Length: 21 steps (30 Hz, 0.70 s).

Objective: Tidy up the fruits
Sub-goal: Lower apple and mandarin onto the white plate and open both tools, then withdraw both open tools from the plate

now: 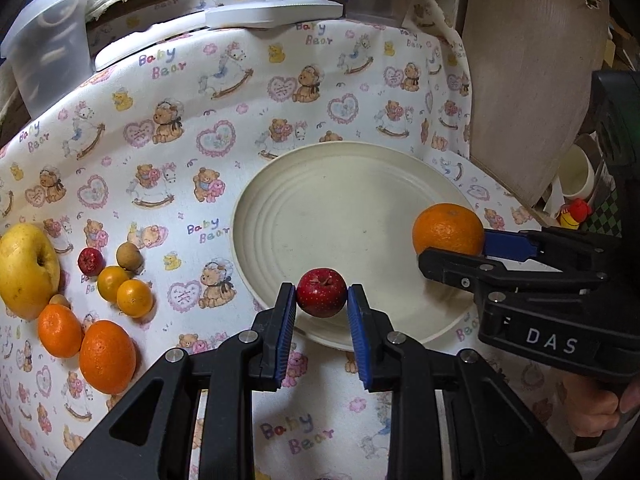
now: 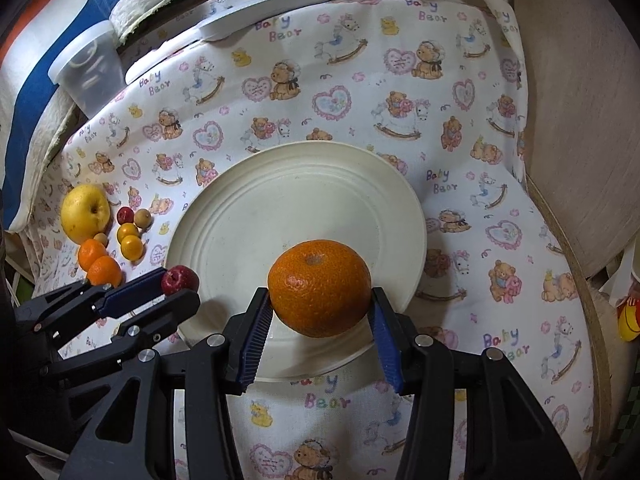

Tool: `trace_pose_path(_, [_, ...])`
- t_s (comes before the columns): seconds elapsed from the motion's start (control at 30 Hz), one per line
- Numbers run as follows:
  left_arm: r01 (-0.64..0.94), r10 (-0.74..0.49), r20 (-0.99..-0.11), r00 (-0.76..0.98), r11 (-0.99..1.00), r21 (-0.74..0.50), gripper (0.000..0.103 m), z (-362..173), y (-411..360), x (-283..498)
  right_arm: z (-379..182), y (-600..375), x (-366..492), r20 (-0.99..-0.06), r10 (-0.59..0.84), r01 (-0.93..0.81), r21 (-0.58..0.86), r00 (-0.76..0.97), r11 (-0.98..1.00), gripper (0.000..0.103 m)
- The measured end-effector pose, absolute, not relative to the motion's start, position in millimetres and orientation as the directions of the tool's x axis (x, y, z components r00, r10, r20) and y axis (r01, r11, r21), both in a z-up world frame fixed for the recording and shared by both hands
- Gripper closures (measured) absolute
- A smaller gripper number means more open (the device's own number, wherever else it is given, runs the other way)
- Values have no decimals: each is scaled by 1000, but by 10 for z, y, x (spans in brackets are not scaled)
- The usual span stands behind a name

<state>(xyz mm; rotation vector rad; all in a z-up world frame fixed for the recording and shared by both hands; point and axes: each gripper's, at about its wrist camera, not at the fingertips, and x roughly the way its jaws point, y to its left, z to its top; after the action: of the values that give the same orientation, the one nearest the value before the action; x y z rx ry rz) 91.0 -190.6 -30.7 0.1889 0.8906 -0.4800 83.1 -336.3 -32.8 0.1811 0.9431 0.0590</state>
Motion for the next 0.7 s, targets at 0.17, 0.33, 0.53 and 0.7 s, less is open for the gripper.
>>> trace_pose_path(0.17, [477,-328,-783,529,878,-46,77,-332,-1910,930,-300,-3346,806,-786,116,28,167,607,986,52])
trace_pose_path(0.33, [482,-331,-777,536,875,-39,77,-337,-1901,926,-279,-3376,799,-780,121,34,180,614,983,52])
trace_pose_path(0.53, [469,-324,-759,565,883,-27,58,-284,-1879,858,-174,-3342,715,-740,135,14,192,658,981,52])
trace_pose_path(0.7, [459,-329,-720,611,888,-16,57,-142,-1792,758,-95,-3331,660,-704,146,5,208,695,978,52])
